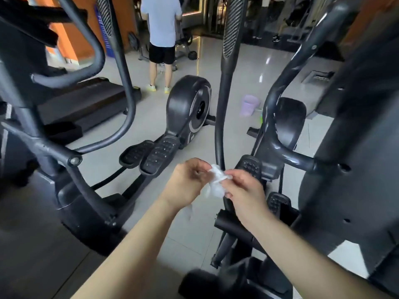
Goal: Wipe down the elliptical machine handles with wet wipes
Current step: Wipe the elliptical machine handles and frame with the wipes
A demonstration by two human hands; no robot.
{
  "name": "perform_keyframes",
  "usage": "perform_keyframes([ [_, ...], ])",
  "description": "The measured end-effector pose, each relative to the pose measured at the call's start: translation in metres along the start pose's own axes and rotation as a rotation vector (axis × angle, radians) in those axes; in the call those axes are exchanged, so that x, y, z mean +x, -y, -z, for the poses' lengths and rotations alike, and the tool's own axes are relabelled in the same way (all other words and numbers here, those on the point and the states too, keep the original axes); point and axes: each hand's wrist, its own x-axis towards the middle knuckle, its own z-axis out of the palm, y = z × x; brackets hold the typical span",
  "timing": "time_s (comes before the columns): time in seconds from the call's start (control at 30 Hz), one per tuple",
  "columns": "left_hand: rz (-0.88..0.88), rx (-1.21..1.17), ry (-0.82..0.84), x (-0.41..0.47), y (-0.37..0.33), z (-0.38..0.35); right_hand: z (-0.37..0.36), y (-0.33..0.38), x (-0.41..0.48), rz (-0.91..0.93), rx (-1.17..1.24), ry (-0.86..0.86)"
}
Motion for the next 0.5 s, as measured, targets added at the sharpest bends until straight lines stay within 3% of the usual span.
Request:
perform_keyframes([
  [0.23,-0.081,-0.018,0.088,0.014,-0.035,0.003,0.001,0.027,0.016,0.033,0.24,0.004],
  [0.33,-0.197,-0.008,0.157,0.034,-0.044,0.013,-0.007,0.035,0.035,0.1,0.213,0.017],
  [0.5,-0.306,-0.037,0.151,0.105,-0.056,0.039,-0.044,0.059,0.076,0.236,0.209,-0.153],
])
